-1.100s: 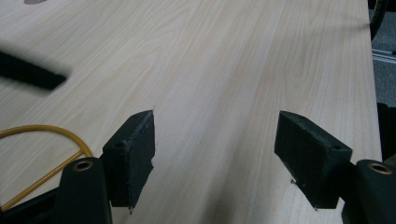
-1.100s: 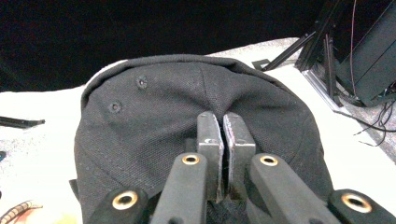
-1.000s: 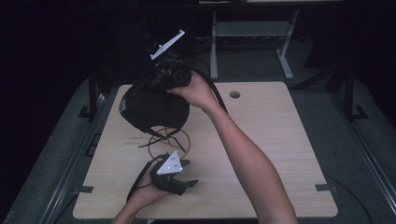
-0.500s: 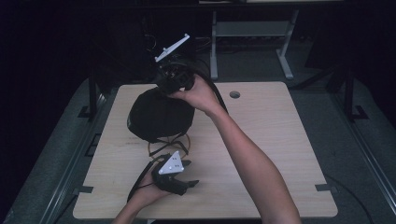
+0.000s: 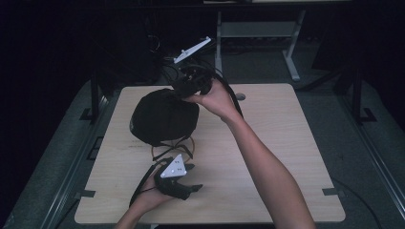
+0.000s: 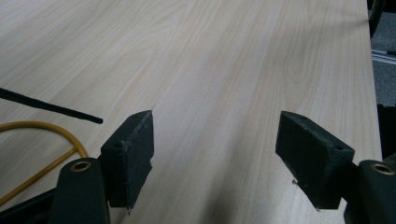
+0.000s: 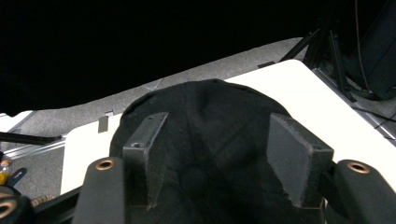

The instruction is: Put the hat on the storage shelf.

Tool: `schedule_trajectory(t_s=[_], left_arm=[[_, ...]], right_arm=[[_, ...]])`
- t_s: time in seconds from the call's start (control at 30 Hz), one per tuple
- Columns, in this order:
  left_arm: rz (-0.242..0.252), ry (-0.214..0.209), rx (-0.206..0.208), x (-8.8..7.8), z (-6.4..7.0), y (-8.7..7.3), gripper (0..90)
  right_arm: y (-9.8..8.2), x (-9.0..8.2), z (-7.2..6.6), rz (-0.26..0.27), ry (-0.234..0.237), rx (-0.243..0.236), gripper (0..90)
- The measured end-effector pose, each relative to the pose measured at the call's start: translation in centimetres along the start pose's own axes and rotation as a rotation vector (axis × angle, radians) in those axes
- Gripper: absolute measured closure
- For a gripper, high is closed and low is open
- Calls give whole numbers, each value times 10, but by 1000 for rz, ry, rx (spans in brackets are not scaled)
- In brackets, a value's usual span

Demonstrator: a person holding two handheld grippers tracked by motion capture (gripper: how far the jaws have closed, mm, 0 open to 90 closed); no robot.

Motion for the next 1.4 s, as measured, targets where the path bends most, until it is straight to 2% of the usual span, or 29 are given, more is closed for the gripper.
schedule_trajectory(t_s=[0.6,1.17,1.4], left_arm=[[5,2,-11,0,-1,-1,256],[12,2,-20,2,1,-1,251],[10,0,-18,2,1,-1,250]], right_arm=[[-15,-24,11,25,-5,27,311],[-40,-51,28,38,-33,90,257],[-48,-61,33,45,-41,98,241]])
Point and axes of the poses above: each handheld gripper's, and its own axes: x roughly forward along the jaws, y roughly out of its top, z roughly to its right, the point moved 3 cm from there along x, roughly forward along the jaws, and after that the axes turned 10 degrees about x, right-handed, at the moved point
